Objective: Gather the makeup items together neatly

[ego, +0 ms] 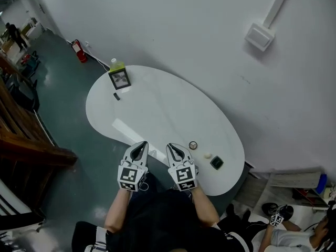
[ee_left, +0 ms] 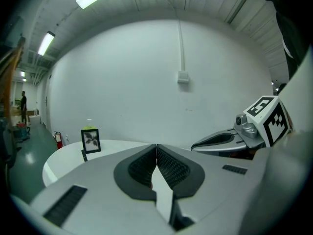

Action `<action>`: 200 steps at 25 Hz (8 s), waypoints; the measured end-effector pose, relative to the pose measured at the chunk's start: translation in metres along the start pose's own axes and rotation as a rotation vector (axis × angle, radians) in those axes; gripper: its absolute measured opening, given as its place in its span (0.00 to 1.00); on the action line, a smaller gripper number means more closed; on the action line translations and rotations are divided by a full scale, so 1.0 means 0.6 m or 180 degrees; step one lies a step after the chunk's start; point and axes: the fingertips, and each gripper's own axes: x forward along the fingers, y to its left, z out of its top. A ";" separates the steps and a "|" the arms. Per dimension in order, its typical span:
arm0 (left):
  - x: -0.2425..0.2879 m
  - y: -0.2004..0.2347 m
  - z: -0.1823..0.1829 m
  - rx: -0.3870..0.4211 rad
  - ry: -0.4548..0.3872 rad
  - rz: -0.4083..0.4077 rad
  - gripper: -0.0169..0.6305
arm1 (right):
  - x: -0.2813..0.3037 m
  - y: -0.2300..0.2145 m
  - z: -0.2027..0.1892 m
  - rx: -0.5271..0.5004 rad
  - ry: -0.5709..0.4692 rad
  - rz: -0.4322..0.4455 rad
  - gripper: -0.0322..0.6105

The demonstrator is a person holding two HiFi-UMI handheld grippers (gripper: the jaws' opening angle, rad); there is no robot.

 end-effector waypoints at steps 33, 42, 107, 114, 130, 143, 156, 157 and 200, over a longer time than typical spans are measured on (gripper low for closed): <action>0.089 0.613 -0.109 -0.0621 0.0448 0.0786 0.06 | 0.655 0.141 0.079 -0.0156 0.0546 0.0850 0.11; 0.107 0.651 -0.147 -0.0772 0.0582 0.0807 0.06 | 0.740 0.145 0.068 -0.0129 0.0588 0.0851 0.11; 0.113 0.513 -0.054 -0.0394 0.0334 0.0183 0.06 | 0.575 -0.003 0.131 0.0047 0.0294 -0.0228 0.23; 0.132 0.401 -0.018 -0.0184 0.0266 -0.0179 0.06 | 0.441 -0.070 0.119 0.0144 0.0236 -0.0595 0.23; 0.167 0.094 0.008 0.0122 0.0245 -0.1097 0.06 | 0.107 -0.206 0.027 0.0444 0.0247 -0.1537 0.23; 0.187 -0.137 -0.003 0.0356 0.0320 -0.1798 0.06 | -0.119 -0.284 -0.068 0.0720 0.0284 -0.2232 0.23; 0.193 -0.343 -0.048 0.0543 0.0501 -0.2423 0.06 | -0.332 -0.333 -0.198 0.1050 0.0414 -0.2905 0.23; 0.193 -0.355 -0.052 0.0554 0.0518 -0.2451 0.06 | -0.345 -0.336 -0.210 0.1068 0.0423 -0.2942 0.23; 0.200 -0.457 -0.253 0.0628 0.1210 -0.2562 0.06 | -0.375 -0.343 -0.478 0.1602 0.0710 -0.2912 0.23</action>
